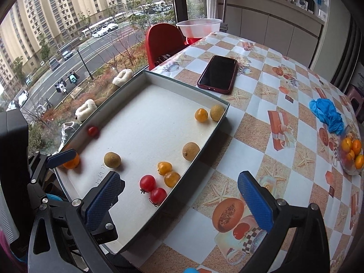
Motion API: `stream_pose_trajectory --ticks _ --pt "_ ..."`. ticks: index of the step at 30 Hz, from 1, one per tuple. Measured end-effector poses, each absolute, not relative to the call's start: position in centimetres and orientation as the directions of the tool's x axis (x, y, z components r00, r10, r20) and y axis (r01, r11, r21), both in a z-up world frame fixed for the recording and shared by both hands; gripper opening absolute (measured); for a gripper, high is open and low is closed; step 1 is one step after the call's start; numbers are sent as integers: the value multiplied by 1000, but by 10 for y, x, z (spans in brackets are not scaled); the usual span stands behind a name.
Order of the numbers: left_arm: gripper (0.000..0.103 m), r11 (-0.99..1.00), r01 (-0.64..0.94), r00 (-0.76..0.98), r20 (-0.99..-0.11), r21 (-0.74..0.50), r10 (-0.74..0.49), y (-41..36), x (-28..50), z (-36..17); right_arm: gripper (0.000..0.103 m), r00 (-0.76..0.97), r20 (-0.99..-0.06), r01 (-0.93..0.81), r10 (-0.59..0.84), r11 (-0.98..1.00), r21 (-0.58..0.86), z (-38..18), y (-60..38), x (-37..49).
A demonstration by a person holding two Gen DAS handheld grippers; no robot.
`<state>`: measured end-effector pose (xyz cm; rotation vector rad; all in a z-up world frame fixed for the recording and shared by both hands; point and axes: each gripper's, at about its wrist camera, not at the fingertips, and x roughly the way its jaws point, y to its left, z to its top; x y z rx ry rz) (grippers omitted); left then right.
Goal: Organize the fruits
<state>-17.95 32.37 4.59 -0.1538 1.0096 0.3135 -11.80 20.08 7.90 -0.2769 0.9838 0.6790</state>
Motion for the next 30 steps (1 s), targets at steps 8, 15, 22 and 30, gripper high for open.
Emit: stream_pose_trajectory --ticks 8,15,22,30 --pt "103 951 -308 485 -856 24 179 320 -186 45 103 374 -846 -643 380 763 59 76 205 -123" --pt "103 950 -312 482 -857 26 181 321 -188 43 103 369 -854 -653 368 756 43 74 211 -126" --pt "103 950 -312 480 -858 27 183 322 -190 41 103 364 -858 -655 361 755 40 73 213 -126" --pt "103 949 -315 479 -858 31 187 322 -192 42 103 359 -863 -656 355 754 37 70 214 -129"
